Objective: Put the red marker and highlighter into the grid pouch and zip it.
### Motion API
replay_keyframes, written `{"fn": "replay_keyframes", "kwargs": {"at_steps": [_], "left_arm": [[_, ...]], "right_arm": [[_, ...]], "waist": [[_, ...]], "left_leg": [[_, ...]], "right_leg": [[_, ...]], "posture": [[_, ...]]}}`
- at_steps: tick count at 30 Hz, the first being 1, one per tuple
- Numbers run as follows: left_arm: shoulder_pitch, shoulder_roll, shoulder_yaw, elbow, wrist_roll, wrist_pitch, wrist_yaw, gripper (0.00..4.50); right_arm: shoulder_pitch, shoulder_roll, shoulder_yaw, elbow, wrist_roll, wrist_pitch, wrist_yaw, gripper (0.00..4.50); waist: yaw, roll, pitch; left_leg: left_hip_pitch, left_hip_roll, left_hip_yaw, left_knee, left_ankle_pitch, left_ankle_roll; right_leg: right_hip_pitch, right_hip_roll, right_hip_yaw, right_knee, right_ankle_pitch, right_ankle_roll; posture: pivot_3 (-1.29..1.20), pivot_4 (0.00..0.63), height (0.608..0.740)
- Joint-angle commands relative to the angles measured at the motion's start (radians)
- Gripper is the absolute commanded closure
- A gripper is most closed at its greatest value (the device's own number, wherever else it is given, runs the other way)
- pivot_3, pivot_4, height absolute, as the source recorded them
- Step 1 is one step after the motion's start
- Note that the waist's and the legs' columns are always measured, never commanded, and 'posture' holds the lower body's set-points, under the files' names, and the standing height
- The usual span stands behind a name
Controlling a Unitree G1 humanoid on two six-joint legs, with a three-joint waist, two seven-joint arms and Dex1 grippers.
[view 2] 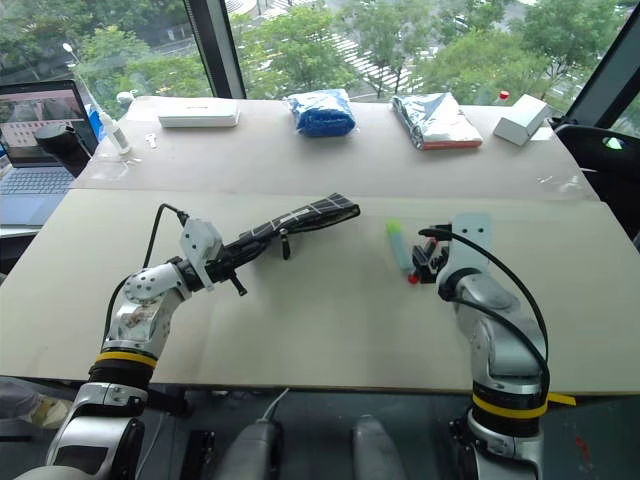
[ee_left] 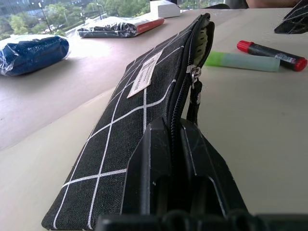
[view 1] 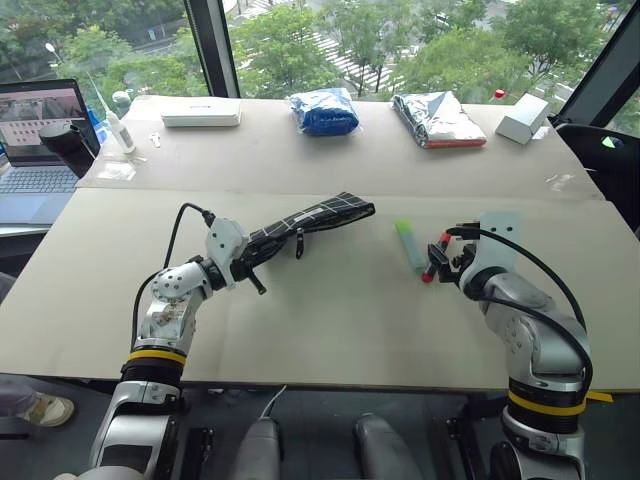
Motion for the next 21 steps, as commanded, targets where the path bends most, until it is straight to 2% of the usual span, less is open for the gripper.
{"fn": "replay_keyframes", "kwargs": {"at_steps": [1,21], "left_arm": [[-0.013,-0.001,0.003,-0.031,-0.010,-0.003,-0.002,4.50],[0.024,-0.013,0.010,-0.084,-0.012,0.021,0.031,4.50]], "right_arm": [[-0.050,0.008,-0.022,0.026,-0.019,-0.059,-0.034,0.57],[-0.126,0.052,0.064,0.294,-0.099,-0.237,-0.092,0.57]], "waist": [[-0.001,0.000,0.000],[-0.006,0.000,0.000]], "left_leg": [[0.000,0.000,0.000,0.000,0.000,0.000],[0.000,0.000,0.000,0.000,0.000,0.000]], "right_leg": [[0.000,0.000,0.000,0.000,0.000,0.000],[0.000,0.000,0.000,0.000,0.000,0.000]], "posture": [[0.00,0.150,0.740],[0.00,0.150,0.740]]}}
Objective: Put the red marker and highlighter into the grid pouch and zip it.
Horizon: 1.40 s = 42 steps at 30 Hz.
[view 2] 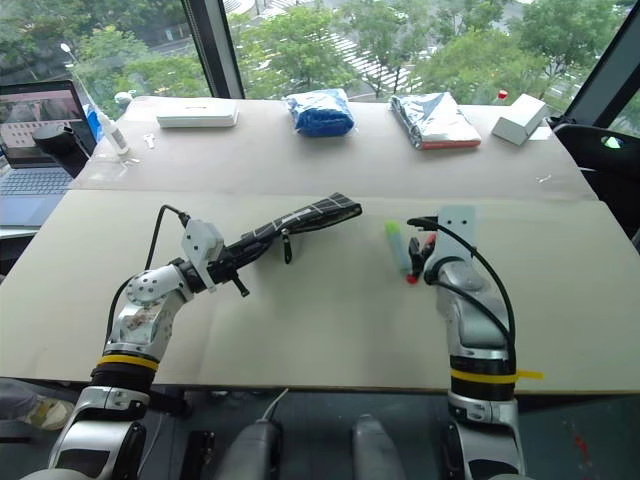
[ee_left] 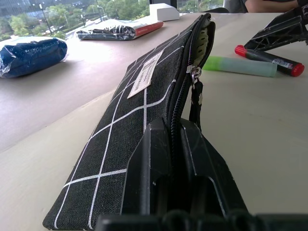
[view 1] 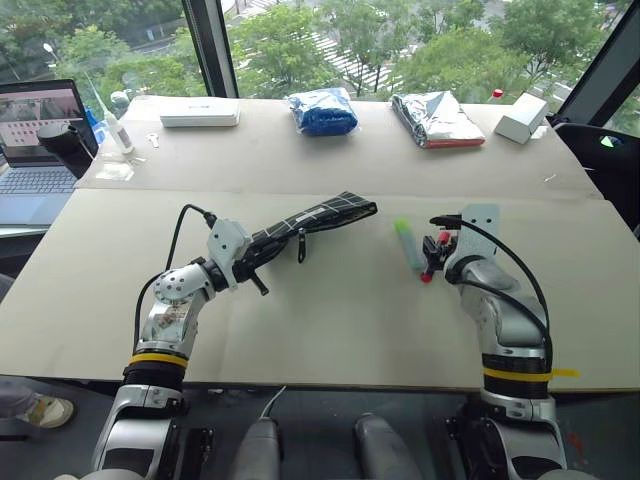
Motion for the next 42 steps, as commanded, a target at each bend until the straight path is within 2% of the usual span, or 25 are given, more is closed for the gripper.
{"fn": "replay_keyframes", "kwargs": {"at_steps": [1,10,24,27,30,32,33,35,42], "left_arm": [[0.002,0.000,0.010,-0.045,-0.012,0.001,0.012,4.50],[0.013,0.003,0.013,-0.053,-0.015,0.002,0.015,4.50],[-0.003,0.010,0.012,-0.044,-0.017,0.008,0.005,4.50],[-0.006,0.011,0.014,-0.044,-0.017,0.009,0.003,4.50],[-0.008,0.013,0.016,-0.045,-0.018,0.011,0.002,4.50],[-0.008,0.015,0.017,-0.047,-0.019,0.012,0.002,4.50],[-0.008,0.015,0.018,-0.048,-0.019,0.013,0.003,4.50],[-0.009,0.016,0.018,-0.048,-0.019,0.013,0.004,4.50],[-0.015,0.016,0.020,-0.048,-0.019,0.019,0.006,4.50]], "right_arm": [[-0.012,0.000,0.013,-0.006,-0.021,-0.046,-0.007,0.57],[0.042,0.002,0.043,-0.042,-0.052,-0.042,-0.007,0.57],[0.105,-0.039,0.021,-0.098,-0.050,-0.002,0.018,0.57],[0.109,-0.027,0.009,-0.101,-0.039,0.006,0.019,1.22],[0.111,-0.023,0.003,-0.105,-0.033,0.006,0.021,2.36],[0.111,-0.025,0.001,-0.106,-0.031,0.005,0.023,2.88],[0.111,-0.026,0.000,-0.106,-0.030,0.005,0.023,3.33],[0.110,-0.025,-0.002,-0.105,-0.029,0.003,0.023,3.92],[0.107,-0.026,0.000,-0.102,-0.027,-0.003,0.026,3.93]], "waist": [[-0.001,0.000,0.000],[-0.001,0.000,0.000],[-0.002,0.000,0.000],[-0.001,0.000,0.000],[-0.001,0.000,0.000],[0.000,0.000,0.000],[-0.001,0.000,0.000],[-0.001,0.000,0.000],[-0.001,0.000,0.000]], "left_leg": [[0.000,0.000,0.000,0.000,0.000,0.000],[0.000,0.000,0.000,0.000,0.000,0.000],[0.000,0.000,0.000,0.000,0.000,0.000],[0.000,0.000,0.000,0.000,0.000,0.000],[0.000,0.000,0.000,0.000,0.000,0.000],[0.000,0.000,0.000,0.000,0.000,0.000],[0.000,0.000,0.000,0.000,0.000,0.000],[0.000,0.000,0.000,0.000,0.000,0.000],[0.000,0.000,0.000,0.000,0.000,0.000]], "right_leg": [[0.000,0.000,0.000,0.000,0.000,0.000],[0.000,0.000,0.000,0.000,0.000,0.000],[0.000,0.000,0.000,0.000,0.000,0.000],[0.000,0.000,0.000,-0.001,0.000,0.000],[0.000,0.000,0.000,-0.001,0.000,0.000],[0.000,0.000,0.000,-0.001,0.000,0.000],[0.000,0.000,0.000,-0.001,0.000,0.000],[0.000,0.000,0.000,-0.001,0.000,0.000],[0.000,0.000,0.000,-0.001,0.000,0.000]], "posture": [[0.00,0.150,0.740],[0.00,0.150,0.740],[0.00,0.150,0.740],[0.00,0.150,0.740],[0.00,0.150,0.740],[0.00,0.150,0.740],[0.00,0.150,0.740],[0.00,0.150,0.740],[0.00,0.150,0.740]]}}
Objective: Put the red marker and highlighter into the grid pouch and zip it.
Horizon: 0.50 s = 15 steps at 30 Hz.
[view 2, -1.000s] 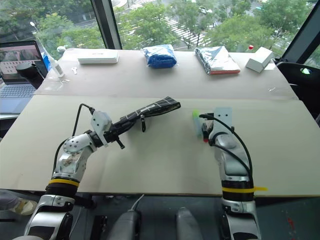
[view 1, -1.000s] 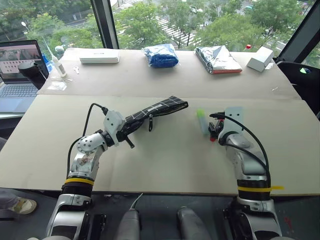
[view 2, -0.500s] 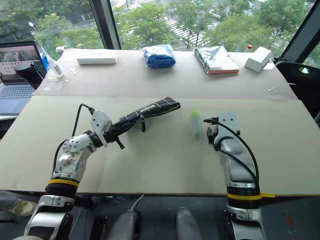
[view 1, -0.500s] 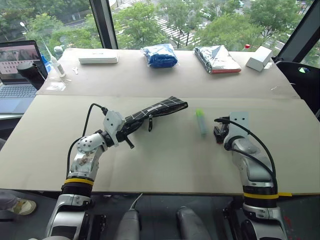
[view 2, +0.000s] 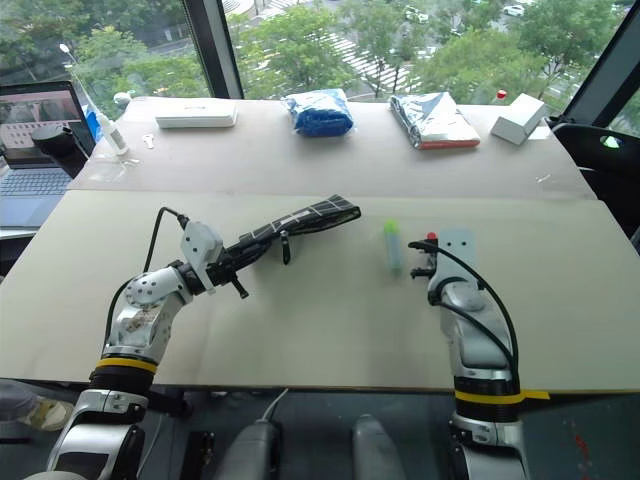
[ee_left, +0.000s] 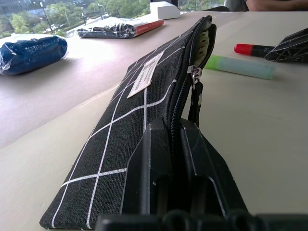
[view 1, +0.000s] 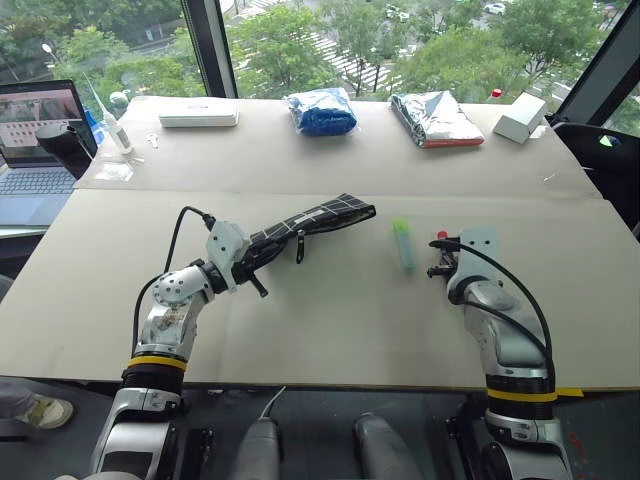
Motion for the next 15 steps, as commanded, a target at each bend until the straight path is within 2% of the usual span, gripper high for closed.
{"fn": "replay_keyframes", "kwargs": {"at_steps": [1,4,5,6,9,12,15], "left_arm": [[-0.023,0.011,0.019,-0.032,-0.018,0.000,0.002,4.50],[-0.025,0.011,0.019,-0.034,-0.019,0.006,0.001,4.50],[-0.025,0.012,0.019,-0.037,-0.021,0.010,0.000,4.50],[-0.026,0.012,0.019,-0.038,-0.022,0.013,-0.001,4.50],[-0.027,0.016,0.016,-0.043,-0.023,0.021,-0.011,4.50],[-0.029,0.019,0.014,-0.045,-0.023,0.026,-0.017,4.50],[-0.032,0.023,0.012,-0.048,-0.024,0.032,-0.025,4.50]], "right_arm": [[-0.015,-0.007,-0.021,-0.031,0.003,-0.021,0.005,3.93],[-0.039,-0.027,-0.028,-0.028,0.011,-0.094,0.031,3.93],[-0.050,-0.059,-0.011,-0.036,0.027,-0.136,0.099,3.93],[-0.059,-0.099,0.010,-0.047,0.031,-0.197,0.166,3.93],[-0.058,-0.305,0.078,-0.075,0.003,-0.538,0.439,3.93],[-0.034,-0.434,0.132,-0.059,-0.017,-0.772,0.600,3.93],[-0.015,-0.523,0.195,-0.017,-0.082,-0.948,0.694,3.93]], "waist": [[0.000,0.000,0.000],[0.000,0.000,0.000],[0.000,0.000,0.000],[0.000,0.000,0.000],[0.002,0.003,0.002],[0.000,0.002,0.002],[0.000,0.001,0.001]], "left_leg": [[0.000,0.000,0.000,0.000,0.000,0.000],[0.000,0.000,0.000,0.000,0.000,0.000],[0.000,0.000,0.000,0.000,0.000,0.000],[0.000,0.000,0.000,0.000,0.000,0.000],[-0.001,-0.001,0.001,0.000,0.000,0.000],[0.000,0.000,0.000,-0.001,0.000,0.000],[0.001,0.000,0.001,-0.001,0.000,0.000]], "right_leg": [[0.000,0.000,0.000,0.000,0.000,0.000],[0.000,0.000,0.000,0.000,0.000,0.000],[0.000,0.000,0.000,0.000,0.000,0.000],[0.000,0.000,0.000,0.000,0.000,0.000],[0.000,-0.001,0.001,-0.001,-0.001,0.001],[0.001,0.000,0.000,-0.004,-0.003,0.005],[0.002,0.000,0.000,-0.004,-0.003,0.005]], "posture": [[0.00,0.150,0.740],[0.00,0.150,0.740],[0.00,0.150,0.740],[0.00,0.150,0.740],[0.00,0.150,0.740],[0.00,0.150,0.740],[0.00,0.150,0.740]]}}
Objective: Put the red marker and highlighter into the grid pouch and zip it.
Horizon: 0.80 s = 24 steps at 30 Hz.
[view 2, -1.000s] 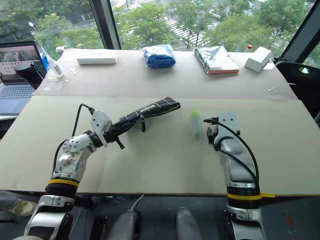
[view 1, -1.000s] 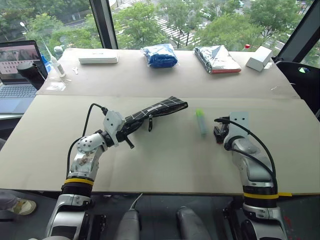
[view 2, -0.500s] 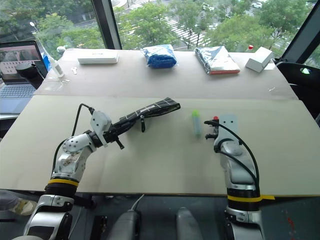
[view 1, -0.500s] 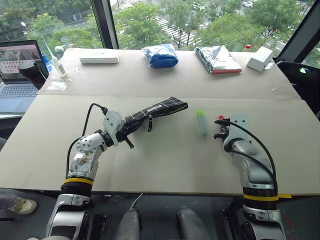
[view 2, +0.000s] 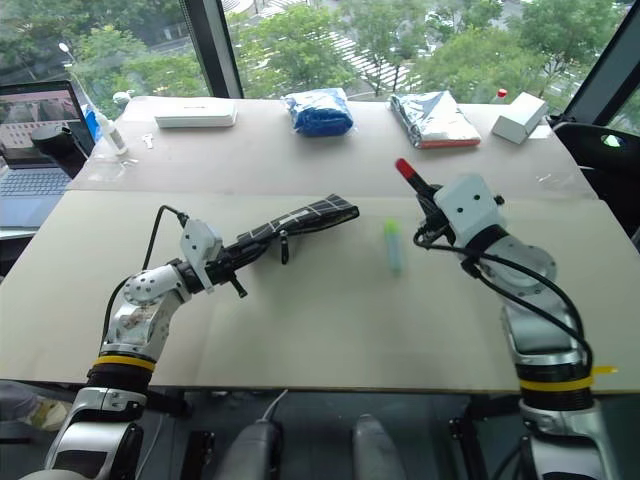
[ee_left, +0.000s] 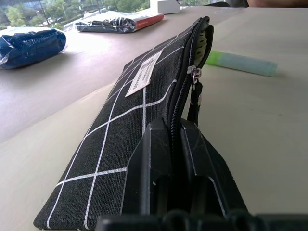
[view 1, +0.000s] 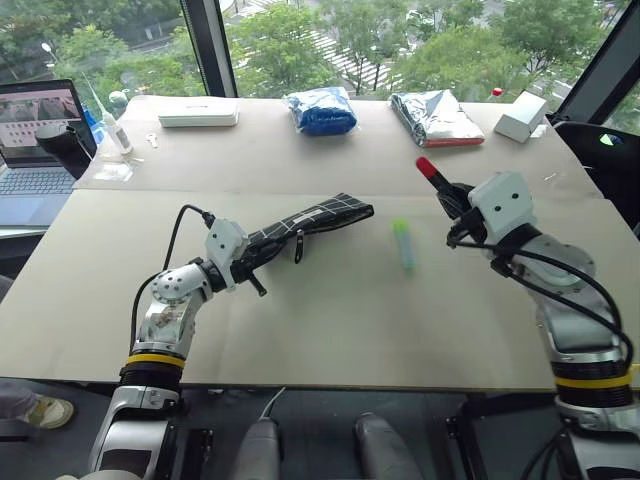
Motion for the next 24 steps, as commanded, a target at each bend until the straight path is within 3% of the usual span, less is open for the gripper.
{"fn": "replay_keyframes", "kwargs": {"at_steps": [1,7,24], "left_arm": [[-0.023,0.013,0.010,-0.047,-0.022,0.008,-0.014,4.50],[-0.015,0.012,0.005,-0.064,-0.020,0.019,-0.021,4.50],[0.005,0.009,-0.035,-0.101,-0.003,0.024,-0.052,4.50]], "right_arm": [[0.015,-0.070,0.076,0.040,-0.072,-0.235,0.123,3.93],[-0.035,-0.060,0.142,0.138,-0.171,-0.392,0.125,3.93],[-0.196,0.033,0.234,0.309,-0.317,-0.502,0.100,3.93]], "waist": [[0.000,0.000,0.000],[0.001,0.000,0.000],[0.019,0.000,0.000]], "left_leg": [[0.000,0.000,0.000,0.000,0.000,0.000],[0.000,0.000,0.000,0.001,0.000,0.000],[0.000,0.000,0.000,0.002,0.000,0.000]], "right_leg": [[0.000,0.000,0.000,0.000,0.000,-0.001],[0.000,0.000,0.000,0.001,0.002,-0.004],[0.000,0.000,0.000,0.002,0.003,-0.005]], "posture": [[0.00,0.150,0.740],[0.00,0.150,0.740],[0.00,0.150,0.740]]}}
